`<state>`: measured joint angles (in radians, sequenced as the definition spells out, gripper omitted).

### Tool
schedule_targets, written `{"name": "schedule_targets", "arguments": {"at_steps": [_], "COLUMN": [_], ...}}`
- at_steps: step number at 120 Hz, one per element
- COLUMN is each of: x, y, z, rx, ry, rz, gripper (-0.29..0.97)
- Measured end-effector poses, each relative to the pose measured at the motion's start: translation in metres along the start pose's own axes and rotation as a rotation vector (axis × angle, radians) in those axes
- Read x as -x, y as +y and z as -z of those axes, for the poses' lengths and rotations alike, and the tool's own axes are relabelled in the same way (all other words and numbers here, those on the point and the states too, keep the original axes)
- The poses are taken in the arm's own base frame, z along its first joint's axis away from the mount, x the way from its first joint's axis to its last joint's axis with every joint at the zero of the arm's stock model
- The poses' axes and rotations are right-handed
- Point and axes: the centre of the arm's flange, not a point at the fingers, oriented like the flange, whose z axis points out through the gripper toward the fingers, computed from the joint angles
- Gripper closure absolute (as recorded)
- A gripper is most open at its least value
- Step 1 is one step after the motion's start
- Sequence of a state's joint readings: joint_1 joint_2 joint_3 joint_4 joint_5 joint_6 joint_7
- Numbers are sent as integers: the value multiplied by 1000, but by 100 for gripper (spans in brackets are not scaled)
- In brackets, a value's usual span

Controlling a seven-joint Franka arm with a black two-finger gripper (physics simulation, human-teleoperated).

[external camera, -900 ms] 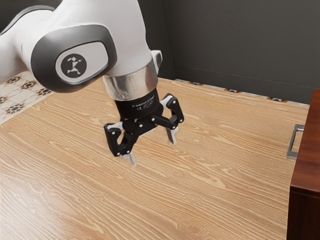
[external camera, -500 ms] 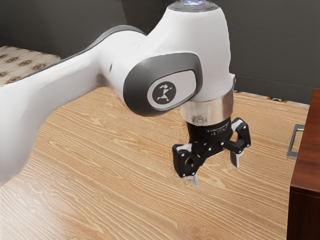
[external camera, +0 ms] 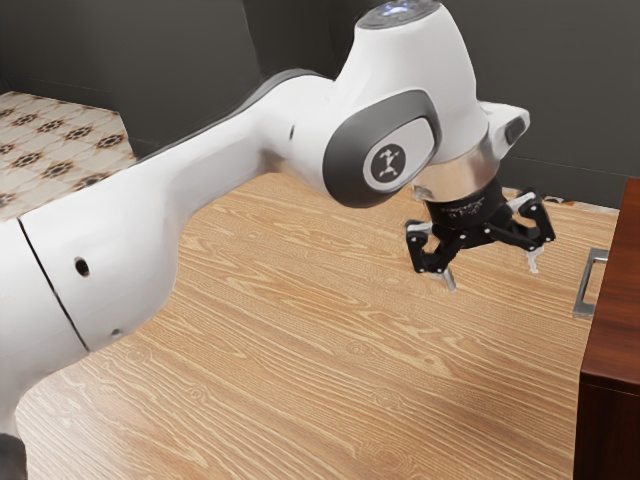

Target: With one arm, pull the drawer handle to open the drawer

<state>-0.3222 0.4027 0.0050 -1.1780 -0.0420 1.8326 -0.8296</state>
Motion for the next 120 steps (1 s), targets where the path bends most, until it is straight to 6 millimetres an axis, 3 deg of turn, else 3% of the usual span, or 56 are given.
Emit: {"name": "schedule_targets", "arguments": {"at_steps": [13, 55, 120], "x": [-16, -24, -31], "y": [-4, 19, 22], "z": [-10, -12, -40], "rx": [21, 141, 229], "ry": [23, 67, 13], "rz": [-127, -423, -415], "gripper": [0, 0, 0]}}
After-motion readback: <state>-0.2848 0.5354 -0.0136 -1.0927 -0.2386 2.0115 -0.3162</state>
